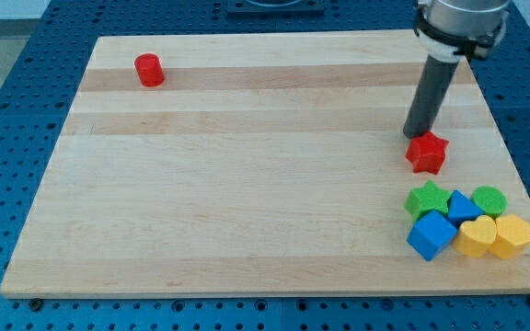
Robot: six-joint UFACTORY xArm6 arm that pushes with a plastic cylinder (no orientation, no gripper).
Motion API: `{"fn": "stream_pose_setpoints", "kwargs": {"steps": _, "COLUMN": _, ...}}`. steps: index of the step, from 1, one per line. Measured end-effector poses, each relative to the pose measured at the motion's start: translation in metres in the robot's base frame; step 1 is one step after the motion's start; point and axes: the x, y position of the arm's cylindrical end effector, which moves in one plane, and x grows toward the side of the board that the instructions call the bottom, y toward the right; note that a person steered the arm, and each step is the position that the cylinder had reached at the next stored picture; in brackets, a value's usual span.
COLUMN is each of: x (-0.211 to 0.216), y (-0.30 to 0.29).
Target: Tap the red circle
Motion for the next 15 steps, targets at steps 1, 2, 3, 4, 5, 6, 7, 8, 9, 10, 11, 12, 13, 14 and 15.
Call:
{"fn": "stream_pose_setpoints", "kwargs": {"steps": 1, "x": 0.034, "y": 0.005}}
{"fn": "stream_pose_setpoints", "kwargs": {"steps": 2, "x": 0.057, "y": 0.01}}
{"fn": "stream_pose_setpoints", "kwargs": {"steps": 3, "x": 0.057, "y": 0.01}}
{"fn": "stream_pose_setpoints", "kwargs": {"steps": 4, "x": 0.033, "y": 0.01}}
{"fn": "stream_pose_setpoints", "kwargs": {"steps": 5, "x": -0.013, "y": -0.004}}
{"fn": "stream_pose_setpoints", "kwargs": {"steps": 6, "x": -0.067, "y": -0.038}}
{"fn": "stream_pose_setpoints", "kwargs": {"steps": 7, "x": -0.123, "y": -0.091}}
{"fn": "stream_pose_setpoints", "kwargs": {"steps": 8, "x": -0.176, "y": -0.155}}
{"fn": "stream_pose_setpoints", "kwargs": {"steps": 9, "x": -0.222, "y": -0.222}}
{"fn": "stream_pose_setpoints", "kwargs": {"steps": 10, "x": -0.233, "y": -0.292}}
{"fn": "stream_pose_setpoints", "kwargs": {"steps": 11, "x": -0.23, "y": -0.387}}
{"fn": "stream_pose_setpoints", "kwargs": {"steps": 12, "x": -0.209, "y": -0.43}}
{"fn": "stream_pose_setpoints", "kwargs": {"steps": 13, "x": -0.184, "y": -0.43}}
{"fn": "stream_pose_setpoints", "kwargs": {"steps": 14, "x": -0.154, "y": -0.417}}
{"fn": "stream_pose_setpoints", "kwargs": {"steps": 15, "x": -0.113, "y": -0.4}}
